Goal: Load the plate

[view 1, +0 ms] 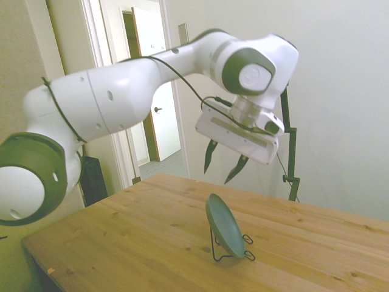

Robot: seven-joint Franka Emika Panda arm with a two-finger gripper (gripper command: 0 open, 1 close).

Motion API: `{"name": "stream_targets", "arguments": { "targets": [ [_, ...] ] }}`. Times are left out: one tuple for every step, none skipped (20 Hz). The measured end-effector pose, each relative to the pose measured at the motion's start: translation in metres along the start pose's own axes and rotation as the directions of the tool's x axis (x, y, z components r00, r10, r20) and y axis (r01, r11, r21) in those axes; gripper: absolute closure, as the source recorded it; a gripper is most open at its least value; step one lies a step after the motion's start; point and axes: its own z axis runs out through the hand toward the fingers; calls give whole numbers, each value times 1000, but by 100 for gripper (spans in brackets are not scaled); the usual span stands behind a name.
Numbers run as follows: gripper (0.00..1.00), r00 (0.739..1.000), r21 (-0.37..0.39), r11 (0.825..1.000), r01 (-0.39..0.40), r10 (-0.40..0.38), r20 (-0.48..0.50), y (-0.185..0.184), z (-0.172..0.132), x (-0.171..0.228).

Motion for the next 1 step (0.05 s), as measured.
{"name": "stream_targets", "arguments": {
  "targets": [
    [0,1000,-10,1000,14,-15,-19,-10,-13,-14]
  ]
}}
